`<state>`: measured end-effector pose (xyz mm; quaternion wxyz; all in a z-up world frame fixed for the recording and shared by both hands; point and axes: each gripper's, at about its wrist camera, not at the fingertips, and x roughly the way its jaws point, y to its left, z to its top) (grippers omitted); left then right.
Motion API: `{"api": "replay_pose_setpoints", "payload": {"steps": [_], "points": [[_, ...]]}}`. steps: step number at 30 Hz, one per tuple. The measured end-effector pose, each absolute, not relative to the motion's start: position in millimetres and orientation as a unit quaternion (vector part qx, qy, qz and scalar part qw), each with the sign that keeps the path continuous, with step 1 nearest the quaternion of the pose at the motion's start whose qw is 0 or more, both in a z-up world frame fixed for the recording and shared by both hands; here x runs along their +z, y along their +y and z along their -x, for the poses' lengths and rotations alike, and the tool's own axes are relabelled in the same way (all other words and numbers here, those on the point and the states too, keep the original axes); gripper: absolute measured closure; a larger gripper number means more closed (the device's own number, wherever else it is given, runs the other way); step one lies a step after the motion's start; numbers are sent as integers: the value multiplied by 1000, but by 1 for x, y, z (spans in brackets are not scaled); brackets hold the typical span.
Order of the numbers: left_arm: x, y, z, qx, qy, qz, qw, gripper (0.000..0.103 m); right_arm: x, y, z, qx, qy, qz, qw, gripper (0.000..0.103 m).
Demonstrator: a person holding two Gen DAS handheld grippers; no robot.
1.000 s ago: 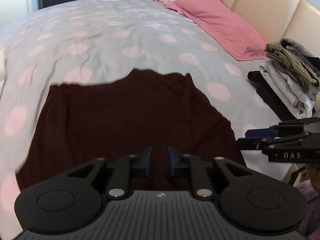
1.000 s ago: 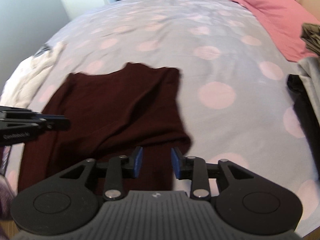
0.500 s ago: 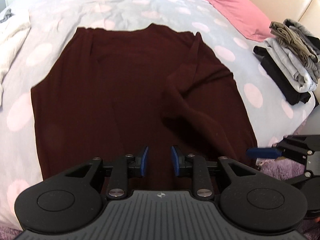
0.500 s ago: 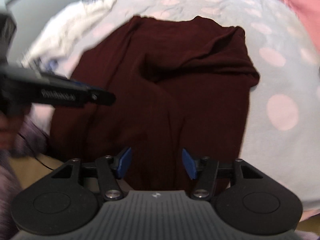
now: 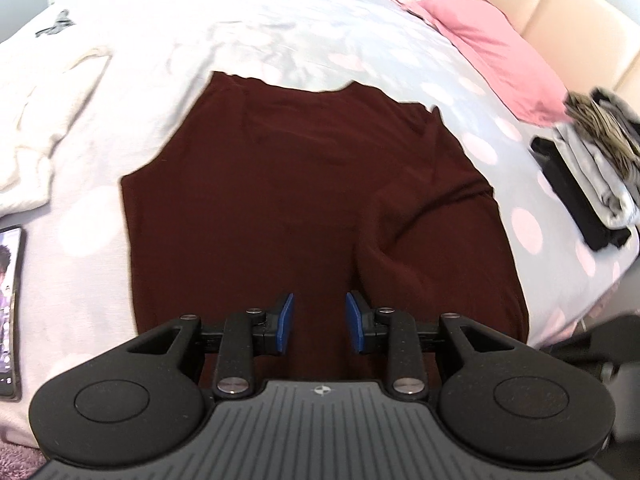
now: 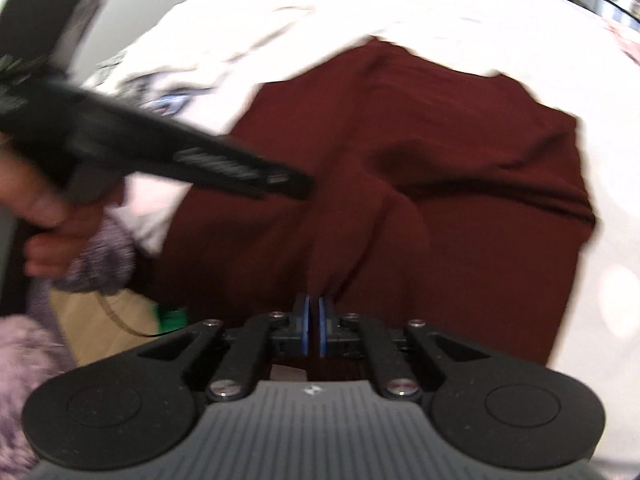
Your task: Fold clothes
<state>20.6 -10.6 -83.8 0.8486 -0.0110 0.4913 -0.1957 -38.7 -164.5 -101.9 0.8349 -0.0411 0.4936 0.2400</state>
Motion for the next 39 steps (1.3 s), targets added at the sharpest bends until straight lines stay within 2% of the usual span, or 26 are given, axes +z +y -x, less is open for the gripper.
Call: {"api": "replay_pose_setpoints", "payload": {"steps": [1, 2, 5, 8, 11, 13, 18, 22, 24, 25, 26, 27, 29, 32, 39], "points": [[-84, -8, -22, -193, 492, 15, 849, 76, -102, -158, 38, 257, 492, 40, 831, 96], [-84, -5, -23, -189, 492, 18, 850, 76, -102, -151, 38, 272, 493, 40, 826, 91], [-85, 1, -27, -185, 494, 23, 849, 75, -102, -141, 38, 296, 493, 46, 817, 62], [-87, 2, -27, -195, 499, 24, 844, 74, -99, -148, 35, 286, 489, 40, 823, 62], [-90, -3, -25, -216, 502, 15, 838, 65, -99, -167, 27, 243, 496, 17, 834, 61], [-91, -10, -23, -231, 500, 0, 834, 64, -103, -176, 21, 204, 505, 12, 839, 61], [-100, -27, -19, -273, 492, -30, 826, 65, -120, -193, 14, 178, 528, -8, 830, 71], [-106, -39, -16, -305, 475, -53, 824, 65, -129, -194, 9, 181, 518, -19, 836, 73], [-111, -44, -17, -313, 469, -58, 824, 70, -133, -192, 6, 184, 512, -25, 839, 74], [-116, -45, -20, -313, 474, -59, 821, 71, -135, -191, 5, 186, 512, -28, 838, 77], [-120, -45, -23, -308, 480, -56, 819, 83, -137, -190, 4, 189, 513, -29, 837, 87], [-124, -45, -26, -304, 487, -53, 817, 86, -139, -189, 3, 190, 514, -31, 836, 96], [-126, -43, -31, -298, 493, -37, 817, 94, -140, -189, 3, 188, 515, -35, 836, 98], [-116, -35, -32, -299, 489, -6, 819, 99, -133, -196, 7, 183, 516, -52, 835, 99], [-101, -29, -32, -292, 493, 13, 819, 101, -97, -226, 33, 163, 523, -78, 833, 99]]}}
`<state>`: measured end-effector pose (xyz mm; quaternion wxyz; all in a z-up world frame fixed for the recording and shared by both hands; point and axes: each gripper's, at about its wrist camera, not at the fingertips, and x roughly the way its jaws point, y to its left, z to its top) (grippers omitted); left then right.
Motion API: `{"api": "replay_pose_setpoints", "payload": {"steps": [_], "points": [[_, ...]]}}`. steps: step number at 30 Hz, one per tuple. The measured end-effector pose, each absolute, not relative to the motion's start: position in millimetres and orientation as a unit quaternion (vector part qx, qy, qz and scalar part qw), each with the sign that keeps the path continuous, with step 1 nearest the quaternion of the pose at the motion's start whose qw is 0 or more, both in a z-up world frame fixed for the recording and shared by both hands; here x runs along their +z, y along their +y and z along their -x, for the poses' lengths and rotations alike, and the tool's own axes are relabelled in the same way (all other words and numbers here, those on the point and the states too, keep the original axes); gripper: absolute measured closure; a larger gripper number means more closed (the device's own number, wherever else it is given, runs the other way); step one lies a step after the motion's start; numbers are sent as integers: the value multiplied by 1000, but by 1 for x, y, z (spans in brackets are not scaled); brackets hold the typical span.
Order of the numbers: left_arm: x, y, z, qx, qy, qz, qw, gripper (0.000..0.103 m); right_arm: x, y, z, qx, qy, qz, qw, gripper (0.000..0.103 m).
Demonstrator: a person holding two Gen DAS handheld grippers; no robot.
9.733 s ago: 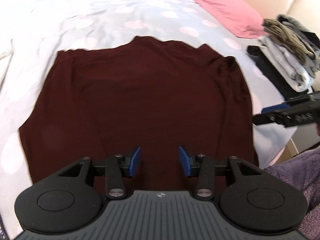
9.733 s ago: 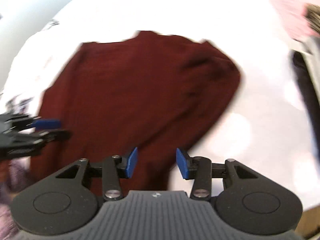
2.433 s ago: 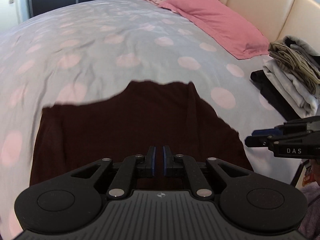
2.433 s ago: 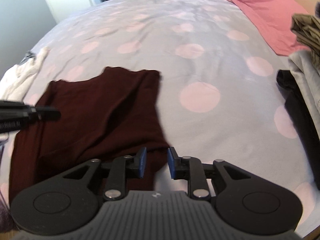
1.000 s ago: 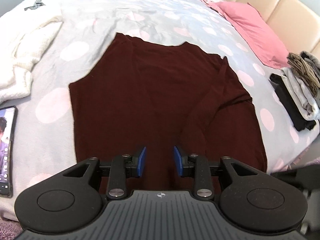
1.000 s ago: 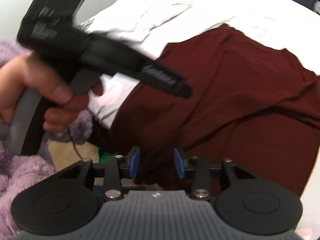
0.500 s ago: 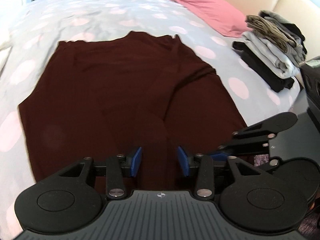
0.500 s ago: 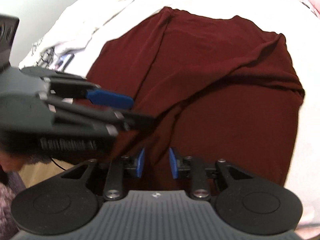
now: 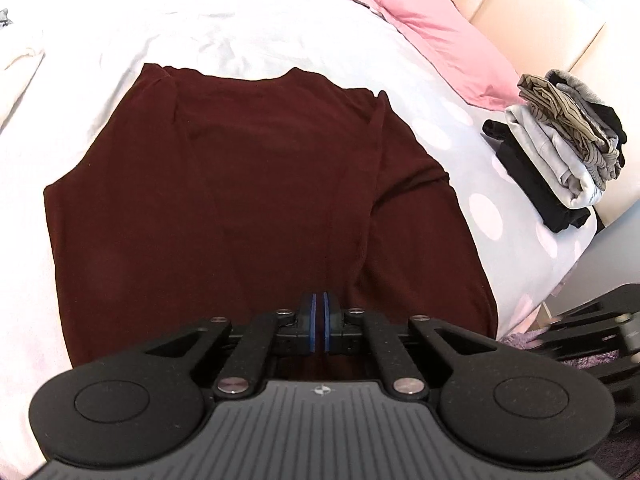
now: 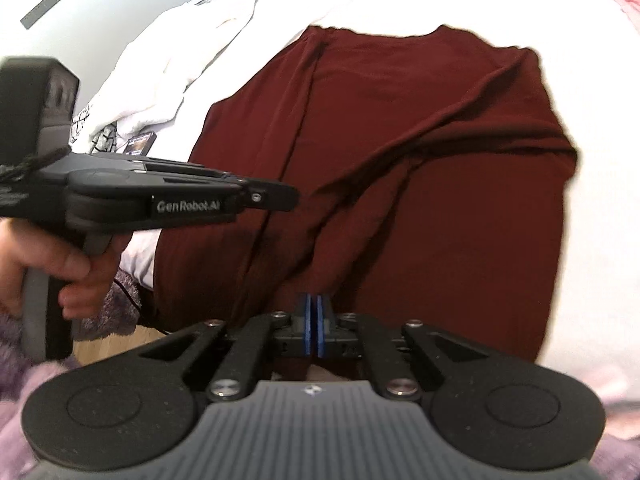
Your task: Fold clothes
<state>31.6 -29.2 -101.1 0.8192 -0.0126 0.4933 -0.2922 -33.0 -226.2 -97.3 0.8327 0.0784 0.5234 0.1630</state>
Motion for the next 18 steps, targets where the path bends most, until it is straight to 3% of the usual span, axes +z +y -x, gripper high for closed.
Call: {"api": "replay_pose_setpoints", "payload": {"steps": [6, 13, 16, 18], "points": [[-97, -48, -29, -307, 492, -20, 814, 101, -74, -253, 68, 142, 532, -95, 829, 99], [-89, -70, -35, -299, 491, -46, 817, 101, -104, -261, 82, 124, 600, -76, 786, 99], [-85, -85, -41, -305, 490, -53, 815, 101, -108, -267, 81, 124, 606, -85, 781, 93], [-84, -98, -45, -313, 492, -60, 810, 94, -104, -273, 76, 124, 596, -90, 788, 87]]}}
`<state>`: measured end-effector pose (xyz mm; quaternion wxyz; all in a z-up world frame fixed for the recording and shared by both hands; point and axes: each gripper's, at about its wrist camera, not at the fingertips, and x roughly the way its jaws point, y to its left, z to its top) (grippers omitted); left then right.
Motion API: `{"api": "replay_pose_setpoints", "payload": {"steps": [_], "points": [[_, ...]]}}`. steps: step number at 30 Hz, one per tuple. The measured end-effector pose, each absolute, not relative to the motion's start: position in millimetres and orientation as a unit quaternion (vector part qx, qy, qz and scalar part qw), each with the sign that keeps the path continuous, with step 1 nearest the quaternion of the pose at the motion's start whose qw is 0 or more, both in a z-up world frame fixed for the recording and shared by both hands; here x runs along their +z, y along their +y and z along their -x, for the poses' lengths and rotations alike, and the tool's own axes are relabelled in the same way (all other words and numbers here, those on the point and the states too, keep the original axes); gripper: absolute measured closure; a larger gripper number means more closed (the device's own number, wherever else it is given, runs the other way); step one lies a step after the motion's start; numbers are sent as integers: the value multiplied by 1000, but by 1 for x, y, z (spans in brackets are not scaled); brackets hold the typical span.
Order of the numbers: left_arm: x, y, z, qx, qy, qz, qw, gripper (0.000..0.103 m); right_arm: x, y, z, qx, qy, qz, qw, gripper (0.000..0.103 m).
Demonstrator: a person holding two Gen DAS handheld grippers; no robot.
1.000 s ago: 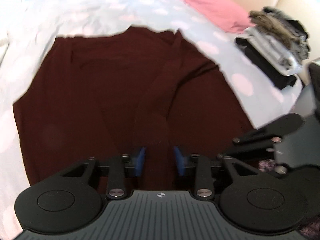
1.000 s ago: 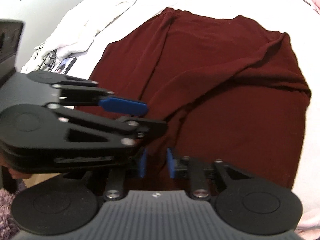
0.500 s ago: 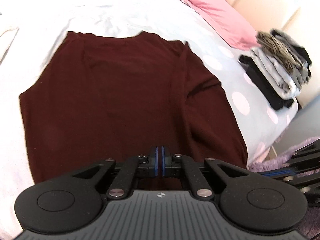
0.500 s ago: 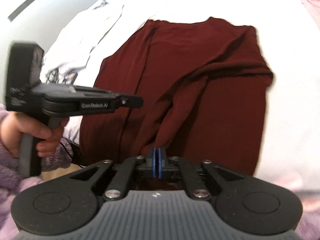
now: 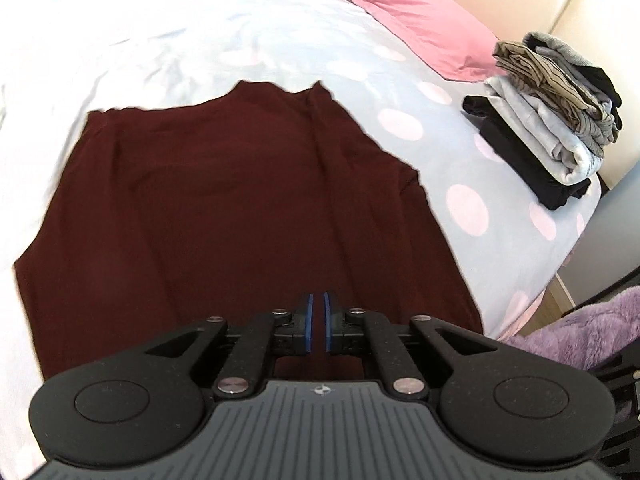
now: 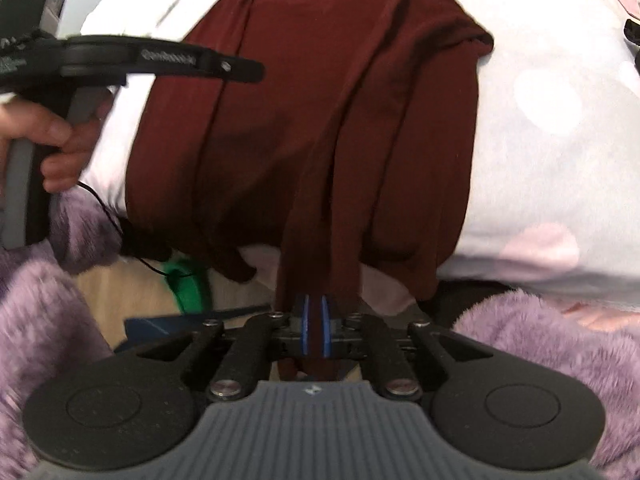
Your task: Fold clothes
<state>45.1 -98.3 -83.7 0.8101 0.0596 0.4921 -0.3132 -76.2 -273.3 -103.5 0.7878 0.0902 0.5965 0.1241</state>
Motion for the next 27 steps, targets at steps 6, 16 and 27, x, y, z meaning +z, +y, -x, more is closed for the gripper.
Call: {"api": "replay_pose_setpoints", "payload": {"steps": [6, 16, 27], "points": [[-94, -148, -50, -332, 496, -105, 796, 83, -92, -310, 45, 92, 554, -100, 821, 83], [-120, -157, -74, -304, 511, -131, 793, 102, -106, -365, -22, 32, 488, -176, 854, 83], [-107, -154, -71, -349, 496, -74, 792, 67, -135, -362, -53, 19, 488, -195, 851, 78]]}}
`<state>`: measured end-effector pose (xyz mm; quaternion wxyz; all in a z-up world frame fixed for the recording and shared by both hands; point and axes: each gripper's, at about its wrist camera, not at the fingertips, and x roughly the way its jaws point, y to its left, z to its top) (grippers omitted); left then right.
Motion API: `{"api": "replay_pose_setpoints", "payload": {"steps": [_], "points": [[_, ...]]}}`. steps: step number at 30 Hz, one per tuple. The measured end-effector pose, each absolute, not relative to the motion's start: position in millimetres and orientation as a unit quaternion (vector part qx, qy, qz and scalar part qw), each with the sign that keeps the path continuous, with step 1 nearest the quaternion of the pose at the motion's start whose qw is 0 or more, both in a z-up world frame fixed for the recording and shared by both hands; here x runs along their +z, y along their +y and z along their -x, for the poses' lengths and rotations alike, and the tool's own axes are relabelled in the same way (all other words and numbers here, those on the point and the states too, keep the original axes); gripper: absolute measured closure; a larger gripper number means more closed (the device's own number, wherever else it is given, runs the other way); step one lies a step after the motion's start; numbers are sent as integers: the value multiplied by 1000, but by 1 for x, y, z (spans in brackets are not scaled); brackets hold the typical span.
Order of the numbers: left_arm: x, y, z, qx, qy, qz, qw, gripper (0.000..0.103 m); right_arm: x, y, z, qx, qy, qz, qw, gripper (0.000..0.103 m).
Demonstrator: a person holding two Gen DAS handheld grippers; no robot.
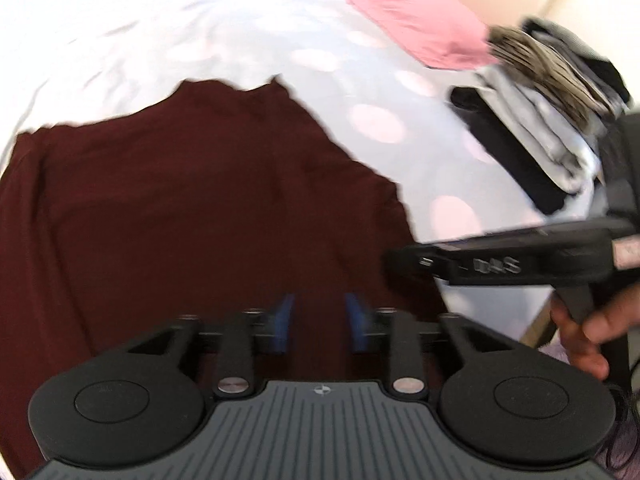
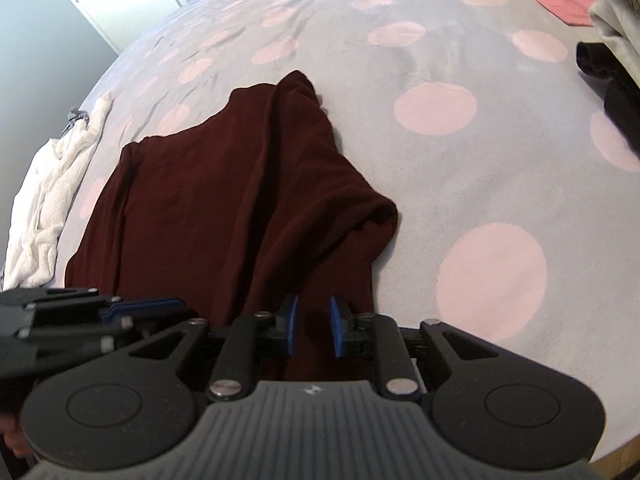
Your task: Fold clothes
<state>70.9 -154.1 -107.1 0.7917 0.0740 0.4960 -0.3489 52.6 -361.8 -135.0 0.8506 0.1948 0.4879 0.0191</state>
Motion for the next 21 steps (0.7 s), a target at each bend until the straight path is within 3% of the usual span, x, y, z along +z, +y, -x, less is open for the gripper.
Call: {"api": "replay_pose_setpoints", "payload": {"steps": [3, 5, 11, 21], "points": [[-113, -167, -64, -350, 494, -108, 789, 67, -134, -361, -54, 18, 487, -190, 852, 78], [-117, -169, -64, -345, 498, -117, 787, 86, -136, -361, -56, 22, 487, -191, 852, 78], [-121, -150, -73, -329, 509, -96, 790, 101, -137, -356, -58, 33, 476, -175, 861, 79], [-134, -125, -79, -310, 519, -85, 792, 102, -143, -355, -71, 20, 461, -208, 862, 78]]}}
